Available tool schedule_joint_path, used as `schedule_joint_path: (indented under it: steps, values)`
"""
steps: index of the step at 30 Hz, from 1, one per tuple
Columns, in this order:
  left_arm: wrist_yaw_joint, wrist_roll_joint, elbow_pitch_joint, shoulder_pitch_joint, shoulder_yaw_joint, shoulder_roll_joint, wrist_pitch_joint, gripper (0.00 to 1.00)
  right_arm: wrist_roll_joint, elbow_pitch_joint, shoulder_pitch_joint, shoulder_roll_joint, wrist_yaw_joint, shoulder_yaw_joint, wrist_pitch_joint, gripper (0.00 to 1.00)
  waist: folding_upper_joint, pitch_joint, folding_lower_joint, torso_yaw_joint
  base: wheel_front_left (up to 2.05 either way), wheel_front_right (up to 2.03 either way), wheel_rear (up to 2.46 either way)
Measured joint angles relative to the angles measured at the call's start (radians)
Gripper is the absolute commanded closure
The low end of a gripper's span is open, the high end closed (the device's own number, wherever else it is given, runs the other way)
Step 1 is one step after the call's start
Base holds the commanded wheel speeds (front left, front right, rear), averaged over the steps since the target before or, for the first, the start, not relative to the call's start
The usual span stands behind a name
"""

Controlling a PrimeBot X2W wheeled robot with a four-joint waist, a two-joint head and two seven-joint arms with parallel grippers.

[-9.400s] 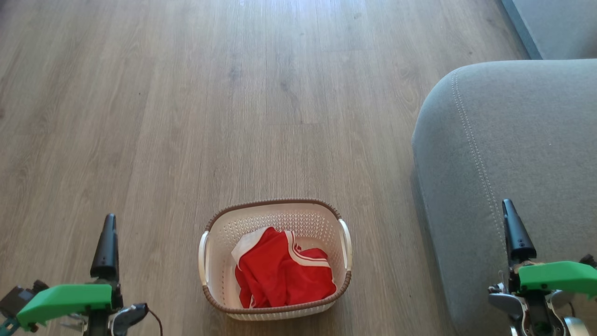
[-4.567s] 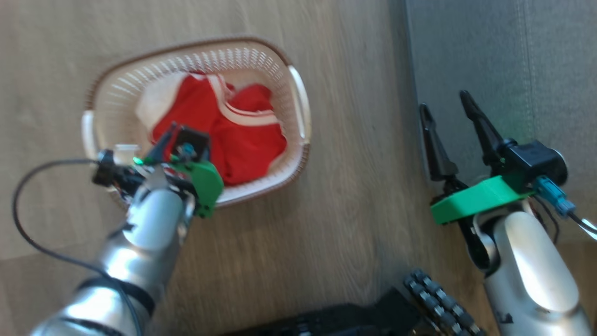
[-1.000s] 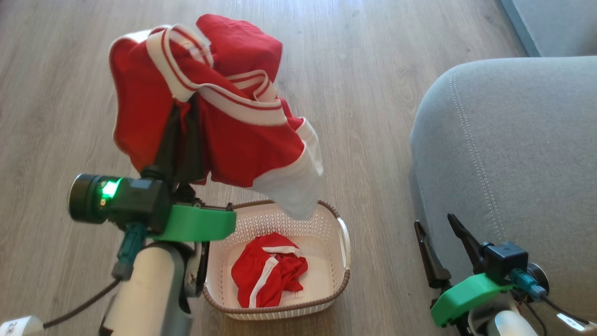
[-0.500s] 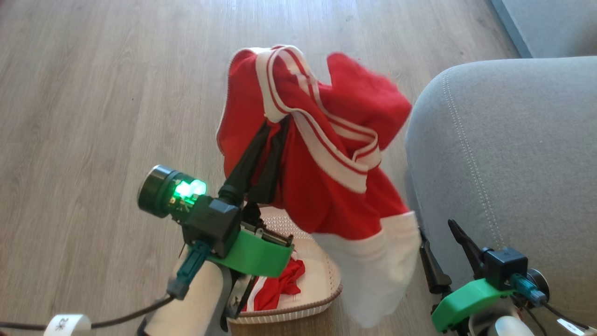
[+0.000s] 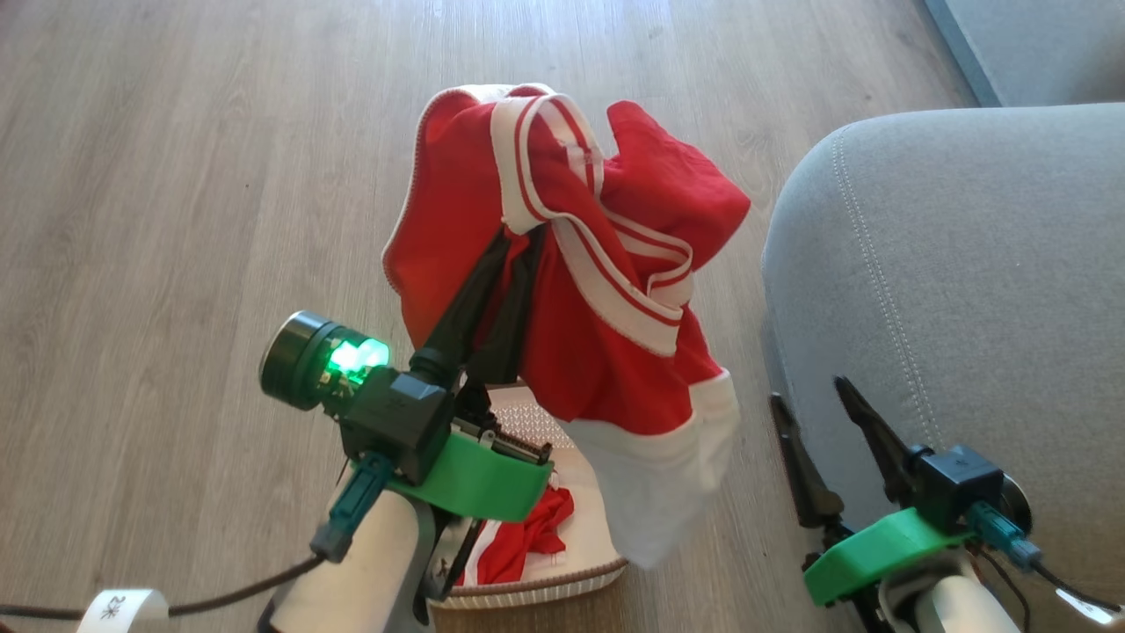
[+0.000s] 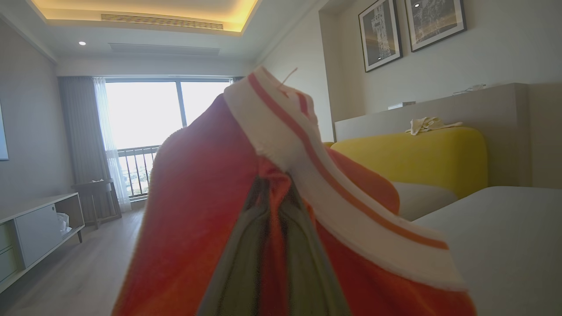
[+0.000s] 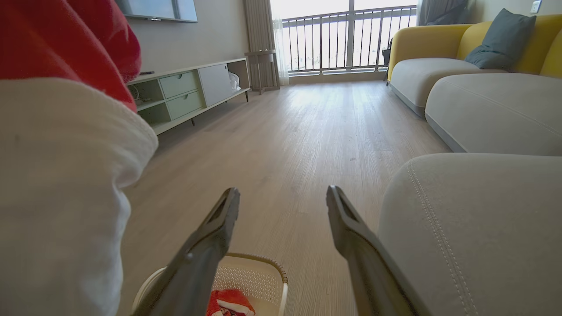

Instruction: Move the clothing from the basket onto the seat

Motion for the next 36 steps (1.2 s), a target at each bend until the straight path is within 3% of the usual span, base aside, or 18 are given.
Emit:
schedule_joint_path:
  steps: [7,14,20,36]
  values:
    - [-0.001,0.0,0.009,0.0,0.012,0.0,-0.004,1.0,0.037,-0.168,0.0,-0.067,0.0,0.114,0.0,0.0,0.0,0.01,0.0,-0.002,0.0,0.0,0.0]
    - [-0.009,0.003,0.037,0.002,0.032,0.0,-0.004,1.0,0.116,-0.367,-0.002,-0.21,0.0,0.342,0.0,0.0,0.0,0.026,0.0001,-0.006,0.0,0.0,0.0]
    - [-0.01,0.004,0.04,0.002,0.033,0.0,-0.004,1.0,0.121,-0.379,-0.008,-0.232,0.0,0.37,0.0,0.0,0.0,0.034,0.0001,-0.005,0.0,0.0,0.0]
    - [-0.044,-0.018,0.051,-0.034,-0.11,0.001,-0.004,1.0,0.108,-0.288,-0.158,-0.23,0.0,0.438,0.0,0.0,0.0,0.061,0.0001,0.035,0.0,0.0,0.0]
